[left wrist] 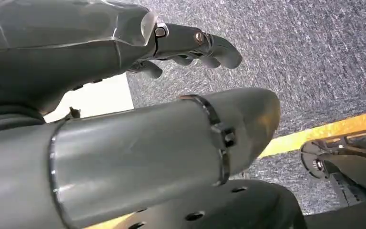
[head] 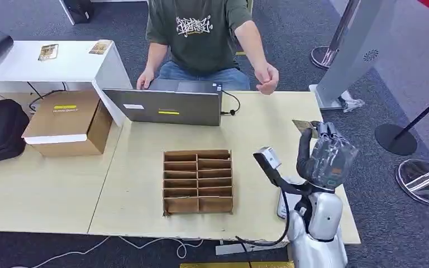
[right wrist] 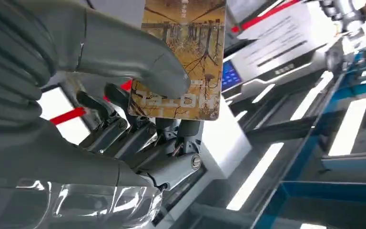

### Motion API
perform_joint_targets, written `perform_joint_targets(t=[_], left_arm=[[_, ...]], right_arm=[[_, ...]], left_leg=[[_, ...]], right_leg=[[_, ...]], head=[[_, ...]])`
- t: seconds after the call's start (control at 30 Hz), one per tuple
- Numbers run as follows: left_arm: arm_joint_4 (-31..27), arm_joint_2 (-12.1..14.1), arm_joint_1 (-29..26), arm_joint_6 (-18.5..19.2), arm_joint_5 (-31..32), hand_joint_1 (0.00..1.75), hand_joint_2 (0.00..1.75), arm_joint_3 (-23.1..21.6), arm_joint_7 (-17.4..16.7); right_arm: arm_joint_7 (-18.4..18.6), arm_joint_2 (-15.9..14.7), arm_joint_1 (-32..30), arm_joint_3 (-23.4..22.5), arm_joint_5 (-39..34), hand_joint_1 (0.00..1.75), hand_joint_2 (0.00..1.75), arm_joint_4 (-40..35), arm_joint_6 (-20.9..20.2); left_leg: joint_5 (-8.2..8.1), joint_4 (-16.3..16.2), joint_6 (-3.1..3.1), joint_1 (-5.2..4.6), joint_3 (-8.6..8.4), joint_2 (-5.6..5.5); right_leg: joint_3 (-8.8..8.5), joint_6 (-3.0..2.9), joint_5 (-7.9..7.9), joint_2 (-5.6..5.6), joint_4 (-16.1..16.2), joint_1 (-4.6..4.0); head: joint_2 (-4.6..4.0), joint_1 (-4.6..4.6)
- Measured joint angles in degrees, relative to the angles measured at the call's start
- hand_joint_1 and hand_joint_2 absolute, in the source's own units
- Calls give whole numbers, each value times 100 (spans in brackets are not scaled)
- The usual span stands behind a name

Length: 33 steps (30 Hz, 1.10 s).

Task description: Pass the card to the sensor for recognition and then transmit it.

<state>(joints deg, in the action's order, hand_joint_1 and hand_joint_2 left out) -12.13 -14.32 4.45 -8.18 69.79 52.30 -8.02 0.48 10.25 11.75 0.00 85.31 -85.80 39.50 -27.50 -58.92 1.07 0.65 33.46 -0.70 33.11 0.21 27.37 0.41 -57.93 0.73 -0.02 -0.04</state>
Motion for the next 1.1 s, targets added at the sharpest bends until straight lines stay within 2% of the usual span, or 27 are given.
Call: perform_joint_targets(t=[0.27,0.63,1.1], left_arm=[[0,-20,75,99,107,0,0,0,-48],[0,-55,160,201,221,0,0,-2,-133],[0,-59,199,286,306,0,0,-50,-199]], right_arm=[[68,37,1168,409,7,175,175,1127,0],[197,96,2376,813,57,175,175,2740,0],[551,225,3557,960,77,175,175,4560,-5]], left_leg=[[2,-1,-1,0,0,0],[3,-1,1,0,0,-1],[6,-2,-1,0,1,-5]], right_leg=[[0,-1,-3,0,-1,0],[1,-1,-3,0,-2,0],[2,-1,-3,-3,-2,0]], head=[[2,0],[0,0],[0,2]])
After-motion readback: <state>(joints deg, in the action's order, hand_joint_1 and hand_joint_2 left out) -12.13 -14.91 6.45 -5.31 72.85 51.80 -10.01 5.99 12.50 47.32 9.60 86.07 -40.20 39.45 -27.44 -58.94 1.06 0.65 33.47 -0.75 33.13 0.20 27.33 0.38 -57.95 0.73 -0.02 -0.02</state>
